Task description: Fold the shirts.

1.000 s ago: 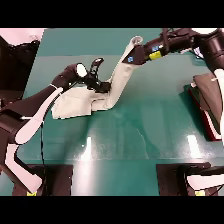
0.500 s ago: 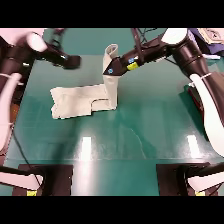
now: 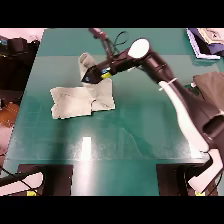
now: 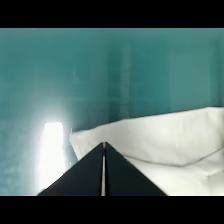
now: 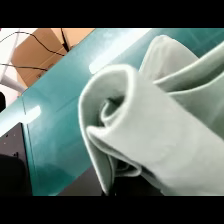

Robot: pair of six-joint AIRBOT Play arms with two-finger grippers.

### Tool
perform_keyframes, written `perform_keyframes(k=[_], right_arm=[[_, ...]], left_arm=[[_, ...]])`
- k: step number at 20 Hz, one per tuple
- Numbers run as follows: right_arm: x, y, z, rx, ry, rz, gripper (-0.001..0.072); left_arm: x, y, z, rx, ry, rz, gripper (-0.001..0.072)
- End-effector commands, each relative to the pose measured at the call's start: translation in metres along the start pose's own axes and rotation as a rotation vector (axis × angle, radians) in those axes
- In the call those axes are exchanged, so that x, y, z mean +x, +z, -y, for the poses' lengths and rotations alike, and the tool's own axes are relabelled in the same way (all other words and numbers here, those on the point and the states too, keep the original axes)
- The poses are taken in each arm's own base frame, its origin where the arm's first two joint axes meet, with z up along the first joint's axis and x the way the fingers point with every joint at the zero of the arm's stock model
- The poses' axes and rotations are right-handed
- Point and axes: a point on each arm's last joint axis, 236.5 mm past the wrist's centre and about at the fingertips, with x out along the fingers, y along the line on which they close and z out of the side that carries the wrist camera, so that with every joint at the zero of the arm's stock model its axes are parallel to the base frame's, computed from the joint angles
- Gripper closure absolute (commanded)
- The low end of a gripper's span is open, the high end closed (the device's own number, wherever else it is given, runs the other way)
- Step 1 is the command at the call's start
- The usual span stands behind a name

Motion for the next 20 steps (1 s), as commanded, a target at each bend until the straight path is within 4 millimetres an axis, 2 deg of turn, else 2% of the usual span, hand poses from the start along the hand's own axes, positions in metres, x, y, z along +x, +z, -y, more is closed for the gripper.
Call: perform_keyframes(k=[1,2,3,4,5,7,9,11,13,15,17,18,20], right_arm=[[0.059,-0.002,0.002,-0.007,-0.004,0.04,0.0698],[0.077,-0.011,0.0,-0.021,-0.003,0.035,0.0677],[0.092,-0.022,-0.006,-0.075,0.009,0.013,0.0478],[0.105,-0.032,-0.013,-0.109,0.021,-0.009,0.0227],[0.11,-0.037,-0.02,-0.13,0.031,-0.019,0.0057],[0.101,-0.03,-0.022,-0.144,0.025,-0.011,0.0029],[0.072,-0.025,-0.009,-0.167,-0.008,-0.039,0.0032],[0.032,-0.038,0.024,-0.097,-0.08,-0.136,0.0034],[-0.006,-0.061,0.069,0.021,-0.158,-0.212,0.0034],[-0.039,-0.085,0.118,0.237,-0.225,-0.231,0.0034],[-0.06,-0.113,0.164,0.455,-0.279,-0.223,0.0034],[-0.063,-0.126,0.179,0.517,-0.289,-0.223,0.0034],[-0.056,-0.139,0.19,0.642,-0.22,-0.192,0.0034]], left_arm=[[-0.009,-0.016,-0.007,-0.005,0.012,-0.06,0.0684],[-0.01,-0.017,-0.007,-0.005,0.011,-0.064,0.0684],[-0.01,-0.017,-0.007,-0.005,0.01,-0.067,0.0684],[-0.01,-0.018,-0.006,-0.006,0.006,-0.069,0.0684],[-0.01,-0.019,-0.005,-0.007,0.005,-0.074,0.0684],[-0.01,-0.022,-0.005,-0.006,0.005,-0.085,0.0684],[-0.01,-0.025,-0.005,-0.006,0.004,-0.098,0.0684],[-0.01,-0.027,-0.005,-0.006,0.004,-0.106,0.0684],[-0.01,-0.027,-0.005,-0.006,0.003,-0.106,0.0684],[-0.01,-0.026,-0.002,-0.009,-0.011,-0.105,0.0684],[-0.01,-0.026,0.002,-0.012,-0.026,-0.103,0.0684],[-0.01,-0.026,0.004,-0.014,-0.034,-0.103,0.0684],[-0.01,-0.026,0.006,-0.015,-0.043,-0.102,0.0684]])
